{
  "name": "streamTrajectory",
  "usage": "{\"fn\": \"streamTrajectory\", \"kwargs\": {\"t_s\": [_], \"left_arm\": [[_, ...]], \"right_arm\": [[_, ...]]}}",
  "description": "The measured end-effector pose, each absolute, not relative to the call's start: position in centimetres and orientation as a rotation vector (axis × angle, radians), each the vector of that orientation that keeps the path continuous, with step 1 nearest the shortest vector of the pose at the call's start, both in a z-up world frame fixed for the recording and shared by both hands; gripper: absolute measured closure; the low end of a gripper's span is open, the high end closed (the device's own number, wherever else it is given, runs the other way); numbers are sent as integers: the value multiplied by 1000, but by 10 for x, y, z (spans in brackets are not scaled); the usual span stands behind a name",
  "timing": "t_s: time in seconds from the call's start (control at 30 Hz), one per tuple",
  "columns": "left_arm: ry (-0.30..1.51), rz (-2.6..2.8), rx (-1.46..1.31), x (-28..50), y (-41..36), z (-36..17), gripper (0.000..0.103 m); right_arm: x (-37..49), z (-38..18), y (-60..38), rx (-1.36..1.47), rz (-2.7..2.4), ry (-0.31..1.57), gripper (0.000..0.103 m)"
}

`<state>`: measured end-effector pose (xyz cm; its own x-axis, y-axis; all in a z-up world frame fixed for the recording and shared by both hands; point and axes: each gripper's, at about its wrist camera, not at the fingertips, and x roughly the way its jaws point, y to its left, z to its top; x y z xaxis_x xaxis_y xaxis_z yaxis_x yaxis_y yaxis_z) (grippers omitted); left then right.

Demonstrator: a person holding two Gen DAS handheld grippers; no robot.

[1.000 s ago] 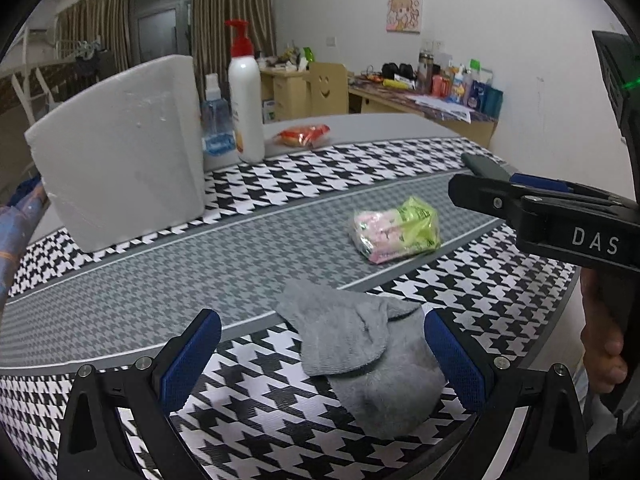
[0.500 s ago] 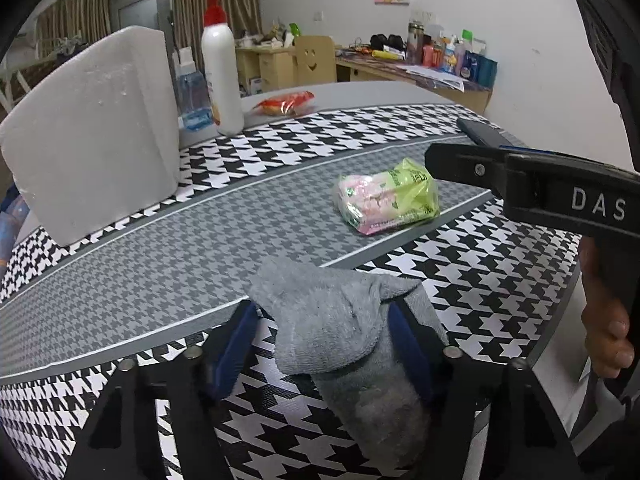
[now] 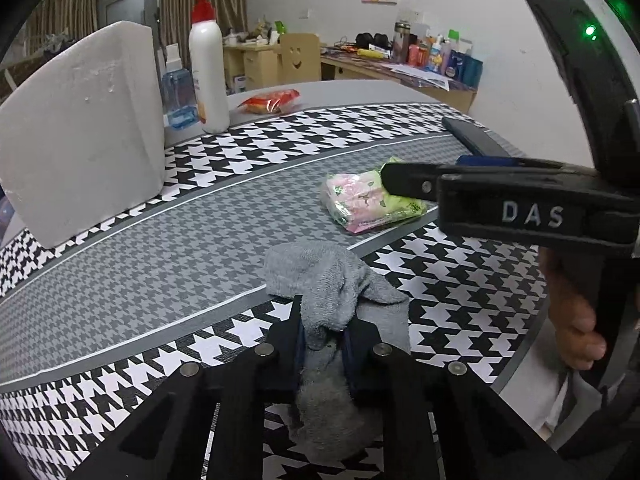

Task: Organize soft objects
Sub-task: 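Close the left gripper on the grey sock while the right gripper grasps the tissue pack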

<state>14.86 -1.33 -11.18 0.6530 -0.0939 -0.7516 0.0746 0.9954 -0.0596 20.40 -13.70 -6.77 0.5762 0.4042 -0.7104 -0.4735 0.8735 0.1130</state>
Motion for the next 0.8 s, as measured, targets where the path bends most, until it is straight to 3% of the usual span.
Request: {"fn": "streamTrajectory", "kwargs": {"t_s": [0.8], "left_arm": [[807, -29, -104, 139, 22, -98, 86]], "right_arm": [[212, -86, -98, -169, 511, 891, 14]]}}
